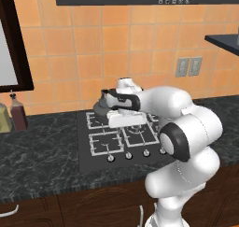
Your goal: Pick the kettle from the counter and place it on a stove burner. Then turn the burner on.
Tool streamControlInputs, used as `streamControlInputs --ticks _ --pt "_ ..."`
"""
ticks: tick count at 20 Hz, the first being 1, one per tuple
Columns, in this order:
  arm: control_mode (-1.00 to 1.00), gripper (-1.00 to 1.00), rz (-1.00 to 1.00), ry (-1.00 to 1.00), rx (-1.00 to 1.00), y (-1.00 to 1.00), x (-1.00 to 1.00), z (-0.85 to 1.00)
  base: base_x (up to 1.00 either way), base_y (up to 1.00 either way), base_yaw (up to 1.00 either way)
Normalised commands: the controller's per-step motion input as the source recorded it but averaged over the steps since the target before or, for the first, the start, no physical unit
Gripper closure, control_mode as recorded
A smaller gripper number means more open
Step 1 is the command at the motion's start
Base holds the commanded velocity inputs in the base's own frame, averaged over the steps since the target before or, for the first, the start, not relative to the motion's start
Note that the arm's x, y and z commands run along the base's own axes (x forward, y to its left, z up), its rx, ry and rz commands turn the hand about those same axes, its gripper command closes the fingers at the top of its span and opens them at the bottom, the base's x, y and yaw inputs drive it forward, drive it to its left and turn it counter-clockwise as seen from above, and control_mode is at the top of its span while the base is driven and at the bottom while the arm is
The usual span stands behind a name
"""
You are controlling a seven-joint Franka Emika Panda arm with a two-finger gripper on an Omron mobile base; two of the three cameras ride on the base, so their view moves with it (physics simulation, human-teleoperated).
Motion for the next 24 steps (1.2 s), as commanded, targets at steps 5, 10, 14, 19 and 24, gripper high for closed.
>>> streamControlInputs --ticks 5,10,14,19,24 --pt "-1.00 -1.00 0.00 0.02 0.01 0.00 0.00 -0.76 0.00 0.00 0.00" --pt "-1.00 -1.00 0.00 0.00 0.02 0.00 -0.15 -0.50 0.00 0.00 0.00" --pt "-1.00 -1.00 0.00 0.00 0.01 0.00 -0.52 -0.14 0.00 0.00 0.00" --pt "-1.00 -1.00 0.00 0.00 0.01 0.00 -0.41 -0.23 0.00 0.00 0.00" --pt "-1.00 -1.00 -0.01 0.00 0.01 -0.06 -0.11 -0.38 0.00 0.00 0.00"
